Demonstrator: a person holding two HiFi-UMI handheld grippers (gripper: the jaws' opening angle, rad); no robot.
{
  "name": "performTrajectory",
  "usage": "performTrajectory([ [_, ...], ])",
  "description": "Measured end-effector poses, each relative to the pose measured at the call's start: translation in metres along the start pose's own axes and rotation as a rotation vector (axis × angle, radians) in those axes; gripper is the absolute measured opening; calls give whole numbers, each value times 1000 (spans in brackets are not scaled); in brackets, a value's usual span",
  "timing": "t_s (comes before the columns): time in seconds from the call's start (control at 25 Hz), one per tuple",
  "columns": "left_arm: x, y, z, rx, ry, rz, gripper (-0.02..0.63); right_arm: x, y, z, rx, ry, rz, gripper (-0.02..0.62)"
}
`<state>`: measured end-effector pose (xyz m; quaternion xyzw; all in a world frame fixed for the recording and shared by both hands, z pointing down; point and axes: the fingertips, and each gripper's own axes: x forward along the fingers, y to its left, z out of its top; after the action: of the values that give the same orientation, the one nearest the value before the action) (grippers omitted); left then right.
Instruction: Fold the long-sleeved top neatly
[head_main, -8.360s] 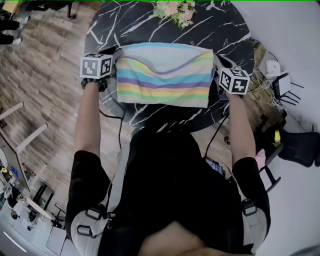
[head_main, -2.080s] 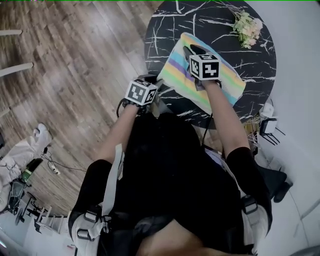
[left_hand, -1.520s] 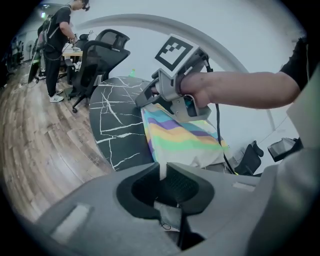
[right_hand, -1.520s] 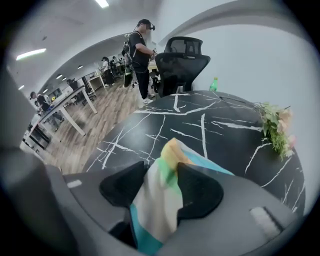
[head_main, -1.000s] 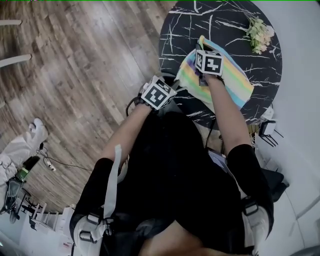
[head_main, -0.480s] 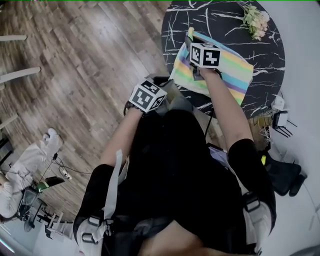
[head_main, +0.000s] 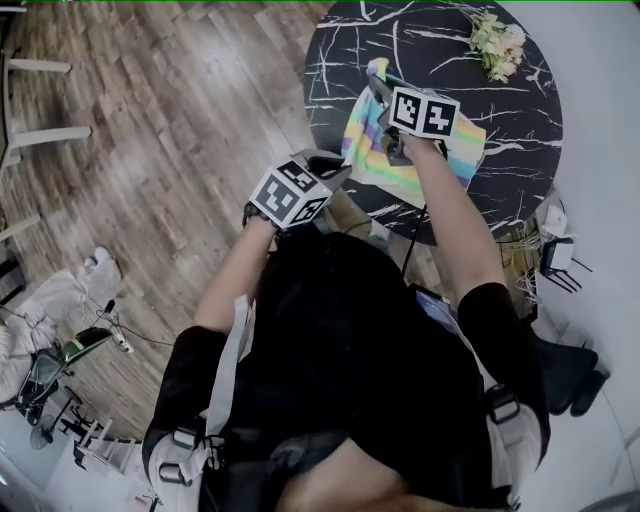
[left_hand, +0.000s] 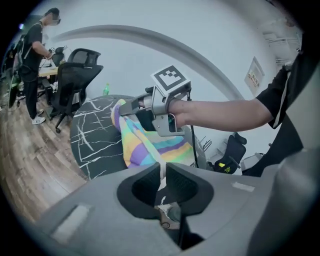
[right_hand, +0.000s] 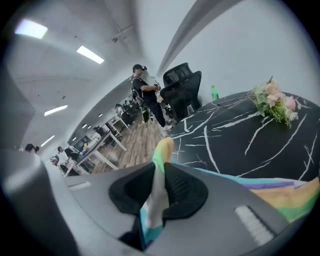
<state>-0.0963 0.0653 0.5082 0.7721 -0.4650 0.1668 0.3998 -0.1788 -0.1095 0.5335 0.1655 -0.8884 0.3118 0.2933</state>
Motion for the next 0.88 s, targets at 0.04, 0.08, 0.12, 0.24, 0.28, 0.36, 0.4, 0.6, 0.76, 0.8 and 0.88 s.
performTrajectory([
  [0.04, 5, -11, 6, 10, 1, -7, 40, -11, -7, 1, 19, -5, 19, 54],
  [0.08, 11, -22, 13, 17, 0, -12, 40, -23, -15, 2, 35, -10, 35, 54],
  [0.12, 17, -33, 19, 23, -2, -15, 40, -34, -25, 2, 50, -14, 49, 54],
  [0.24, 35, -66, 35, 35, -11, -25, 40, -69, -53, 1, 86, -24, 80, 54],
  [0.28, 42, -77, 40, 39, -13, -31, 40, -80, -62, 1, 96, -28, 88, 54],
  [0.36, 56, -99, 47, 46, -8, -46, 40, -102, -78, -2, 113, -37, 100, 54],
  [0.4, 63, -109, 49, 50, -3, -55, 40, -113, -86, -3, 120, -42, 105, 54],
  [0.6, 102, -154, 52, 77, 44, -89, 41, -158, -129, -19, 185, -73, 114, 54],
  [0.76, 138, -177, 46, 79, 94, -98, 41, -181, -168, -42, 265, -77, 99, 57],
  [0.8, 147, -180, 44, 72, 108, -98, 41, -184, -178, -48, 278, -72, 89, 57],
  [0.88, 164, -187, 38, 60, 132, -97, 45, -188, -196, -60, 297, -60, 61, 63],
])
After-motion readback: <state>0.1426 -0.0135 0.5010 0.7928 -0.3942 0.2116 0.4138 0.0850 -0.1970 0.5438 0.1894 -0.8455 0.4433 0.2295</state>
